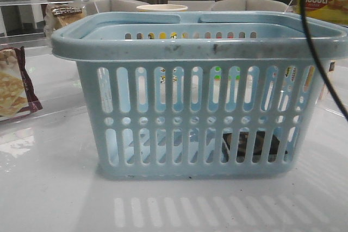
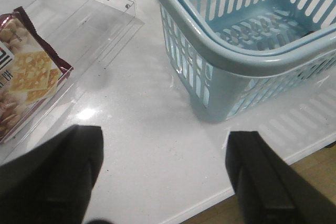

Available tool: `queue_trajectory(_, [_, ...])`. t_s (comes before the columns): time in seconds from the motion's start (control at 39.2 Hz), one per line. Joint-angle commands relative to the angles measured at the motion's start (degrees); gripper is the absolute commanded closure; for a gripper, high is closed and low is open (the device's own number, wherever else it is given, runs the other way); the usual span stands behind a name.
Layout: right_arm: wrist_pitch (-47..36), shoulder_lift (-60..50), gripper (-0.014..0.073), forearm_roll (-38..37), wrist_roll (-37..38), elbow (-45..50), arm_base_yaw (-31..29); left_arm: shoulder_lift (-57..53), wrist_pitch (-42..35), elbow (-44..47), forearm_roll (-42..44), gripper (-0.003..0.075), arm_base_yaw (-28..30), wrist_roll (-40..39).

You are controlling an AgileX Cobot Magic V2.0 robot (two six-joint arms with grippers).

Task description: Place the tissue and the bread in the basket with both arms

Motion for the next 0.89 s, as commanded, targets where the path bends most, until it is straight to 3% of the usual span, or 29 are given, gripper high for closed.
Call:
queue_trajectory(0.0, [-4.49, -7.29, 0.0071, -1.78, -0.63, 3.2, -0.05, 0.21, -4.7, -1.72, -0.36, 0.018, -0.41, 0.04])
queue_trajectory(0.46, [-3.76, -29.15, 0.0071, -3.09, -0.63, 22.29, -0.05, 0.48, -7.65, -1.72, -0.36, 0.018, -0.41, 0.04])
queue_trajectory(0.87, [-0.83, -30.54, 0.0071, -3.09, -0.63, 23.93, -0.05, 2.68, -16.08, -2.3, -0.56, 0.0169, 0.14, 0.04])
